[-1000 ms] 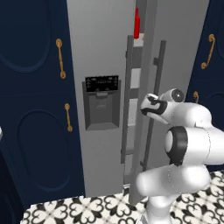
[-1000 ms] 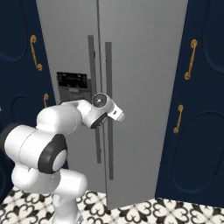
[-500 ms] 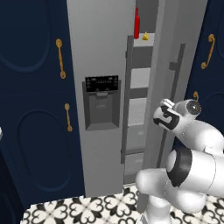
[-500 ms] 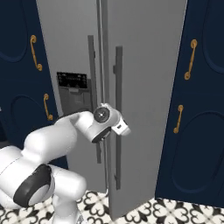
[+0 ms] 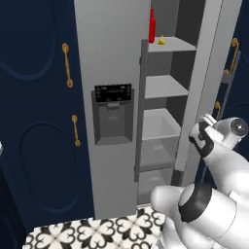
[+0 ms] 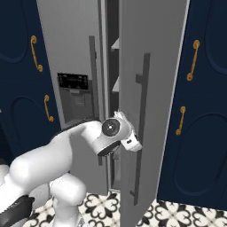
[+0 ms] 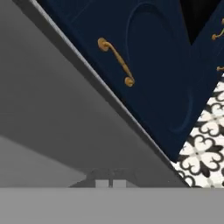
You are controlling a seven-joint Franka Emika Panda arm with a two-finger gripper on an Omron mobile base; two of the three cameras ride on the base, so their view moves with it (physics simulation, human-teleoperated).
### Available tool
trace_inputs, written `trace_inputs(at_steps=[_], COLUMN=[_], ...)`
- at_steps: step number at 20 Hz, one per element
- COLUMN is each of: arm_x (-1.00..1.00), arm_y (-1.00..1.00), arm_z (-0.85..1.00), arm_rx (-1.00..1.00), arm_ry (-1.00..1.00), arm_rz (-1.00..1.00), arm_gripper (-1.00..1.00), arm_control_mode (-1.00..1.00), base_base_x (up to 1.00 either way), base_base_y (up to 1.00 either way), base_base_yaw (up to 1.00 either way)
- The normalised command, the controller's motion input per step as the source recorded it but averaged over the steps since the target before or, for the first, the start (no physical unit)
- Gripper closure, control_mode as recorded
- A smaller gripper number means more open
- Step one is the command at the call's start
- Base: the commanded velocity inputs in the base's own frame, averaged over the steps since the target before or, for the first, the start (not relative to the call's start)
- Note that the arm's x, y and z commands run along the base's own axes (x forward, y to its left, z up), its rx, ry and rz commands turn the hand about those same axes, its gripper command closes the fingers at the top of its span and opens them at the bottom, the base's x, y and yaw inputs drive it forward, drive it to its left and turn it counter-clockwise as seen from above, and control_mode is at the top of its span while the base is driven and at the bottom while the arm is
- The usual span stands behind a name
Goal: Grab a lemon wedge from the fridge and one ice cube from the ice bowl, and put them in the glass of lemonade.
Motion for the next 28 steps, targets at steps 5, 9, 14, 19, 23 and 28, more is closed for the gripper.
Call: trace_inputs(at_steps=[5, 9, 14, 19, 23, 28], arm_x=[-0.65, -0.47, 0.16, 0.89, 0.99, 0.79], arm_y=[0.37, 0.80, 0.87, 0.16, -0.16, -0.26], arm_z=[0.57, 0.84, 0.55, 0.30, 0.16, 0.13], arm_rx=[-0.05, -0.24, -0.38, -0.42, -0.46, -0.35], arm_ry=[0.04, 0.22, 0.42, 0.50, 0.51, 0.51], arm_rz=[0.00, 0.12, 0.12, 0.07, 0.00, 0.00], arm_gripper=[1.00, 1.00, 1.00, 1.00, 1.00, 1.00], arm_control_mode=[-1.00, -1.00, -1.00, -1.00, -1.00, -1.00], base_base_x=[0.00, 0.00, 0.00, 0.00, 0.00, 0.00], base_base_y=[0.00, 0.00, 0.00, 0.00, 0.00, 0.00], base_base_yaw=[0.00, 0.00, 0.00, 0.00, 0.00, 0.00])
